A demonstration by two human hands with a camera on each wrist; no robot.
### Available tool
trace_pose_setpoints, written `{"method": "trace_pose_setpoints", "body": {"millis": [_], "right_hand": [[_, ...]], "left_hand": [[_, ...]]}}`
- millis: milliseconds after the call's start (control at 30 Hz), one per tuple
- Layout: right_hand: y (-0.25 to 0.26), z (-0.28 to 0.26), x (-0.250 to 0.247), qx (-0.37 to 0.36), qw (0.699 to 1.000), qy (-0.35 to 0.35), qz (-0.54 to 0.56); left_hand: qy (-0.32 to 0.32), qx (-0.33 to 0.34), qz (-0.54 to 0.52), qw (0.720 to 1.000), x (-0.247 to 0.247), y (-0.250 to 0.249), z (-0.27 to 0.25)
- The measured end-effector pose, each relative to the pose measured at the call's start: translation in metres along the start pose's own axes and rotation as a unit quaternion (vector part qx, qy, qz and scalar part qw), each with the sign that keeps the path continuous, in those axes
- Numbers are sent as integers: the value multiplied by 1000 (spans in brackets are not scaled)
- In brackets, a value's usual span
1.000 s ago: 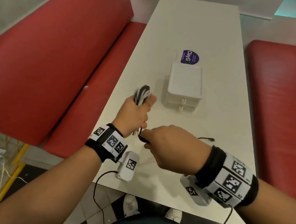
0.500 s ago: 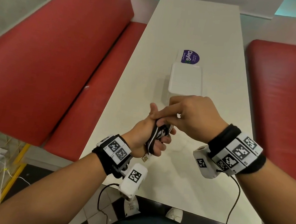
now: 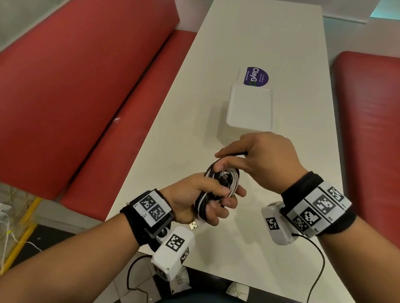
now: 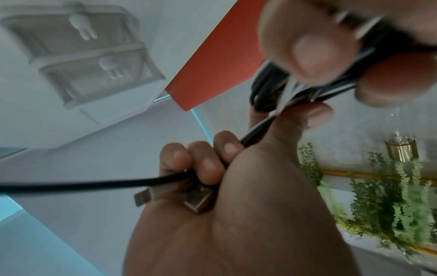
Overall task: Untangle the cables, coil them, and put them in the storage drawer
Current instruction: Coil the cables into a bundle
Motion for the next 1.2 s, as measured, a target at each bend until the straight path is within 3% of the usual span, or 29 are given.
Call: {"method": "trace_pose_setpoints", "body": {"millis": [100, 233, 367, 533, 700, 800, 933, 1100, 1200], "right_hand": [[-2, 1, 12, -3, 999, 31, 27], [-7, 0, 12, 11, 988, 34, 150], [-11, -2, 7, 59, 972, -31, 225], [-9, -6, 17, 86, 966, -136, 201], [1, -14, 43, 187, 886, -194, 378], [1, -13, 44, 203, 869, -210, 398], [-2, -10, 42, 183, 870, -207, 409], [-2, -9, 42, 152, 882, -222, 387], [-11, -10, 39, 184, 881, -215, 379]], "left_hand": [[10, 22, -31, 999, 2, 2, 2], [0, 70, -37, 997, -1, -2, 2], [-28, 115, 1, 993, -7, -9, 2], [-89, 175, -3, 981, -15, -16, 6], [-131, 206, -30, 969, -18, -19, 10], [-138, 206, -38, 968, -13, -21, 8], [-141, 213, 2, 967, -11, -25, 9], [-160, 217, -100, 958, -6, -24, 10], [-181, 248, -110, 945, -4, -25, 9]]}}
Point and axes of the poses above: each hand's wrist, its own z-axis towards the middle knuckle, its own x-axis out of the palm, y = z × x, the point moved 3 cm from there along z, towards the middle knuckle, and after that the axes turned 9 degrees about z, right-handed, at the moved point
